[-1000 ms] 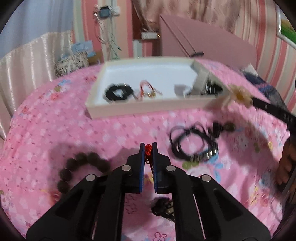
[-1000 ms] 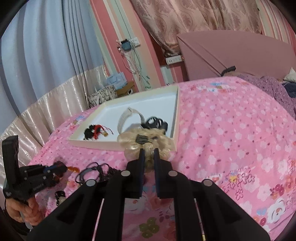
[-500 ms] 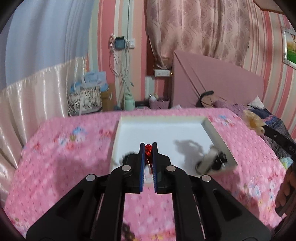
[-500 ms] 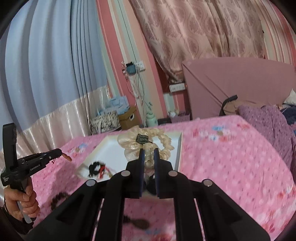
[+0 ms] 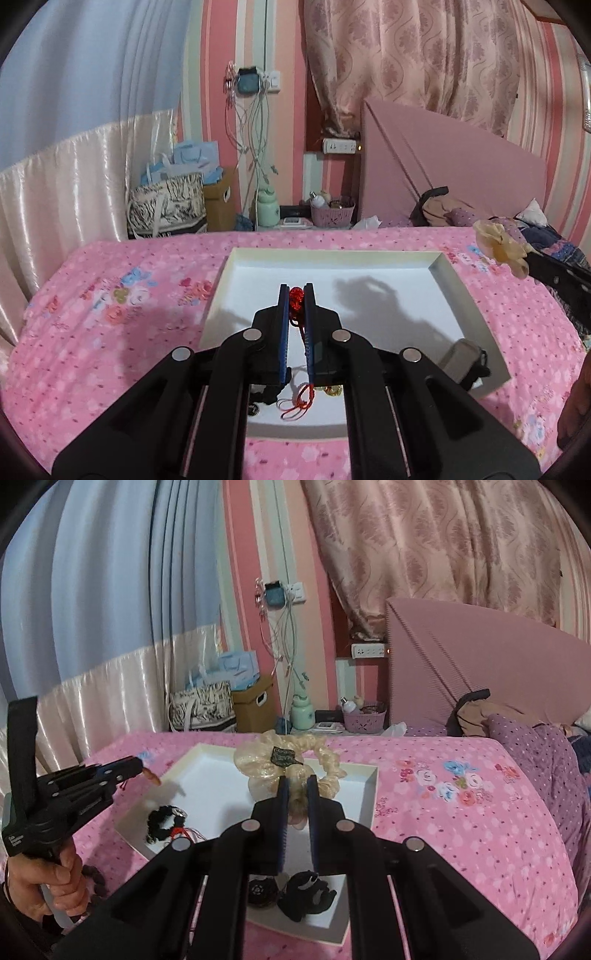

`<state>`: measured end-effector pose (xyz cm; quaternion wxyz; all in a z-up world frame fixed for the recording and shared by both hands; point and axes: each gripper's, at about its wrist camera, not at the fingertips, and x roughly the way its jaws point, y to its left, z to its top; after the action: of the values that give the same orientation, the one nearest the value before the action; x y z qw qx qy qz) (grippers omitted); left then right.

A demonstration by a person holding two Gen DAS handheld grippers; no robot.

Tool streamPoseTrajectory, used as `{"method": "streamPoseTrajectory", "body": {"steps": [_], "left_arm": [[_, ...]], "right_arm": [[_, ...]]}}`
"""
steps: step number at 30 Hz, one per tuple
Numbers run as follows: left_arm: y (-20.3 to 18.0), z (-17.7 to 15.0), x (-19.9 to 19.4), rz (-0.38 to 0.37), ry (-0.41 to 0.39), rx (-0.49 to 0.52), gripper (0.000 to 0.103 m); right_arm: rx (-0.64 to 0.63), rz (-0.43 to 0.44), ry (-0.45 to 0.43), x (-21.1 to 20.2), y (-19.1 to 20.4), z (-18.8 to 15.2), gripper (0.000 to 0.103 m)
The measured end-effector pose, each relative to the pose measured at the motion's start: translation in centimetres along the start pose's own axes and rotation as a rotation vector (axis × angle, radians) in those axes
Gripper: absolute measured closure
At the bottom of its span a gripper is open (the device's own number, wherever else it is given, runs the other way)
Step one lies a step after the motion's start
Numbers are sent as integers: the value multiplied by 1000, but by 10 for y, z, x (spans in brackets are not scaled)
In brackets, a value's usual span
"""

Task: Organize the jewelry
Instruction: 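Carry the red cord and beige scrunchie over the white tray with both tools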

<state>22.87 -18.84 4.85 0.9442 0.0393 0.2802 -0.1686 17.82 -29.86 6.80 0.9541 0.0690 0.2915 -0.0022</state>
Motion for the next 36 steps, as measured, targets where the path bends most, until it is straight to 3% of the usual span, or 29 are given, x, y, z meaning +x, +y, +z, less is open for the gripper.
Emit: {"method": "streamPoseTrajectory", "body": {"steps": [9, 19, 36], "left_arm": [[-1, -23, 42, -11, 84, 6, 98], [-7, -39, 50, -25, 114, 16, 98], [9, -44, 66, -75, 155, -60, 97]], "right_arm": [[-62, -4, 75, 31, 13, -27, 94], [23, 27, 83, 35, -12, -35, 93], [71, 19, 125, 52, -28, -47, 93]]}}
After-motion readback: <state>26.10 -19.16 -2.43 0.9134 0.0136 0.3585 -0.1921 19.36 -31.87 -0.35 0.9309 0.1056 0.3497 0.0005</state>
